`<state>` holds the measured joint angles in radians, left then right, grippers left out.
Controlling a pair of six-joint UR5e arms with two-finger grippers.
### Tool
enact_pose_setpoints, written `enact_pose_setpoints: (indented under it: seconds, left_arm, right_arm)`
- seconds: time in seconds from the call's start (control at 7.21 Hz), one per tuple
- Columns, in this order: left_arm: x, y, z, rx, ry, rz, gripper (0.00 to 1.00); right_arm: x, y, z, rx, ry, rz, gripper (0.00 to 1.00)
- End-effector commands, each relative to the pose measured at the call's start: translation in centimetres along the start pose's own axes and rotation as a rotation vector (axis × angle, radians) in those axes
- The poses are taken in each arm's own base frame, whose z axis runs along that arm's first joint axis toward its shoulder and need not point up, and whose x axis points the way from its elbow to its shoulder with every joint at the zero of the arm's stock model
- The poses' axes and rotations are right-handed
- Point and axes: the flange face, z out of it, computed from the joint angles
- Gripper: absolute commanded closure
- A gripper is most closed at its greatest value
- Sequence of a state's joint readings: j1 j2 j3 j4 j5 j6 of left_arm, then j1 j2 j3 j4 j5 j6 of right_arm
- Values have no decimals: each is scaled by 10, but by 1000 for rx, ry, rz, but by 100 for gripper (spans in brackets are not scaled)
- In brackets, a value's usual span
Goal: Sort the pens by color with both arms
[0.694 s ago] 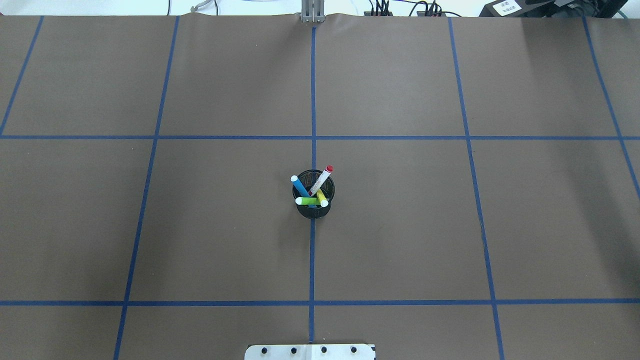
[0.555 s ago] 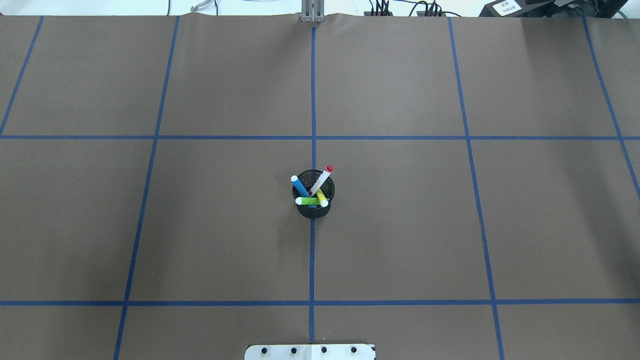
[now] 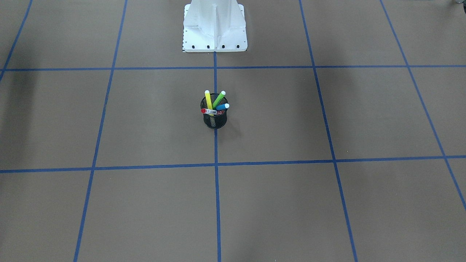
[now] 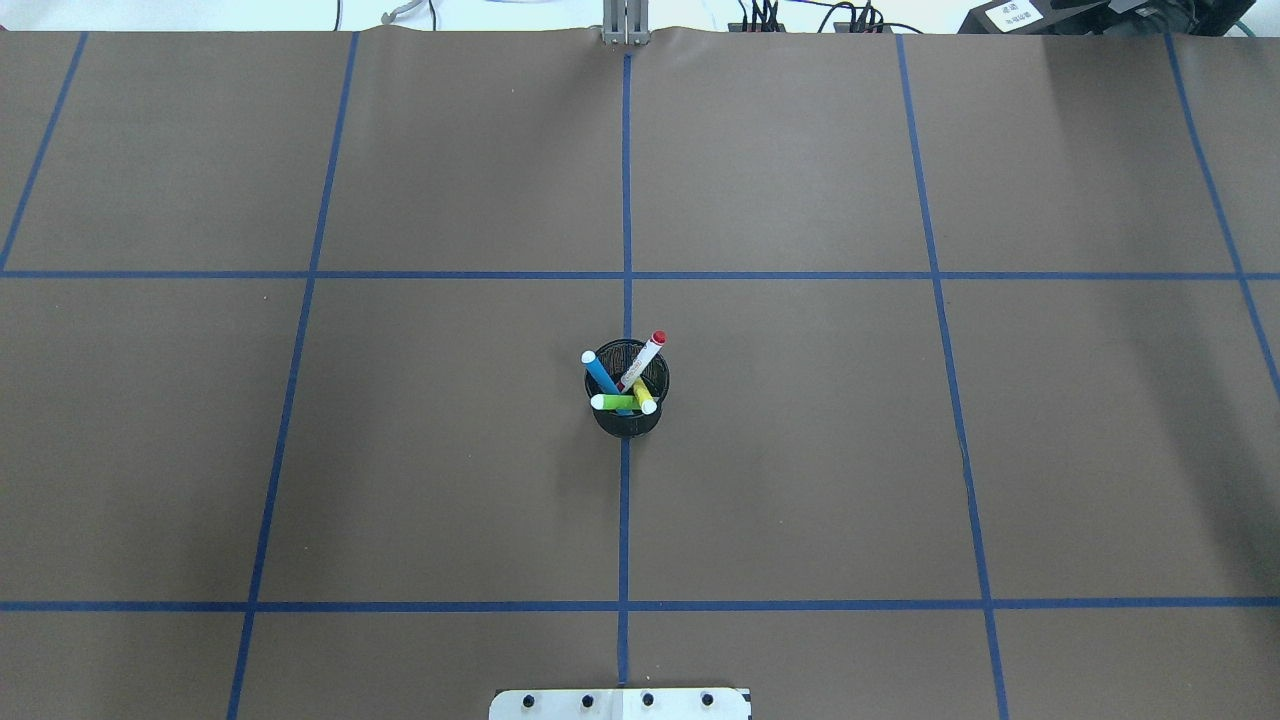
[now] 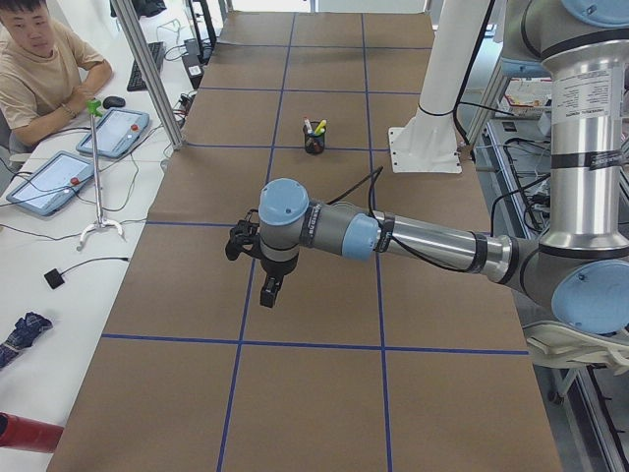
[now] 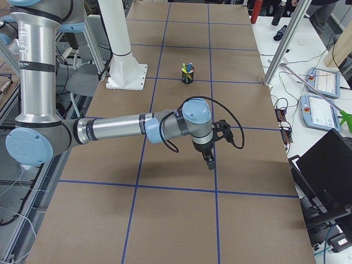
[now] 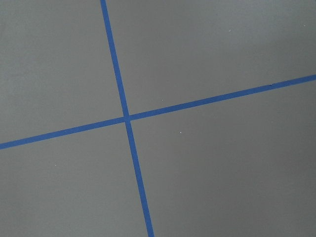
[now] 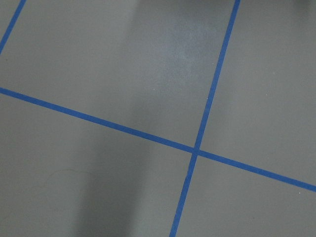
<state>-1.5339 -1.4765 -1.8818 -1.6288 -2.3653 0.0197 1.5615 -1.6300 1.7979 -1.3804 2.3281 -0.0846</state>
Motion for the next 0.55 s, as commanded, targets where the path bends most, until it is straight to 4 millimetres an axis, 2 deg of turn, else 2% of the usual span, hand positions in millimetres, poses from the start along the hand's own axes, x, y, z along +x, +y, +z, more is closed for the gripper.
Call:
enact_pose_setpoints:
  seconds: [0.0,0.14,0.28,0.42]
  left_arm:
    - [24,-13,-24,55,-6,54,0]
    - [28,-18,-29,65,-6,65,0]
    - [32,-31,-32,84,-8,85,0]
    - [35,-36,-37,100,-7,101,0]
  right_arm:
    - [-5,-6,-3,56,-14,-54,0]
    - [-9,-8,-8,71,-18,-64,0]
    - [-15,-17,-10,79,-23,-74,1]
    - [-24,-32,-11,89,-29,-102,1]
